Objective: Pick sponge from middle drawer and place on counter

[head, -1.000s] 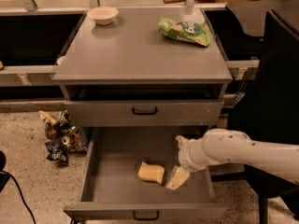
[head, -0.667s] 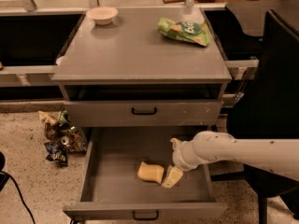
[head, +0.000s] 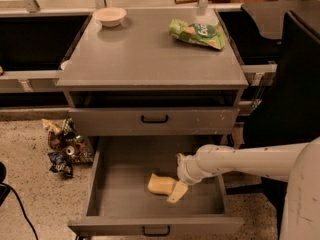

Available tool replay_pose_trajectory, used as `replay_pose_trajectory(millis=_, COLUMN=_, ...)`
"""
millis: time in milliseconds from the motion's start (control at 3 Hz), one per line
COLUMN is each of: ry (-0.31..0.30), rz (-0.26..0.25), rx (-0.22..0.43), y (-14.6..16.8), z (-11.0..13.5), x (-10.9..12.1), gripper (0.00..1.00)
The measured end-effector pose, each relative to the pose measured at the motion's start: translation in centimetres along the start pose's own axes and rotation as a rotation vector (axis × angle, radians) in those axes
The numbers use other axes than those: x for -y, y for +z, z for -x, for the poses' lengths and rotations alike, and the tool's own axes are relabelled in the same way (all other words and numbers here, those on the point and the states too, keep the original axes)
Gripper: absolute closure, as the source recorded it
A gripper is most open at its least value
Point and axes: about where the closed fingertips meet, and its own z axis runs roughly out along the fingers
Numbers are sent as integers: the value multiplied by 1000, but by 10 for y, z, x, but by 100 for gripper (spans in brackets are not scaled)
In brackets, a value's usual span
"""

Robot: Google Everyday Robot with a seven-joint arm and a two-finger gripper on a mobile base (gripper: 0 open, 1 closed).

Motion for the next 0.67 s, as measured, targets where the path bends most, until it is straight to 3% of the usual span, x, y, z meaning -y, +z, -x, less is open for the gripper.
replay_pose_trajectory(millis=667, ry=-28, rz=18, rx=56, y=66, z=16, x=3, gripper=0)
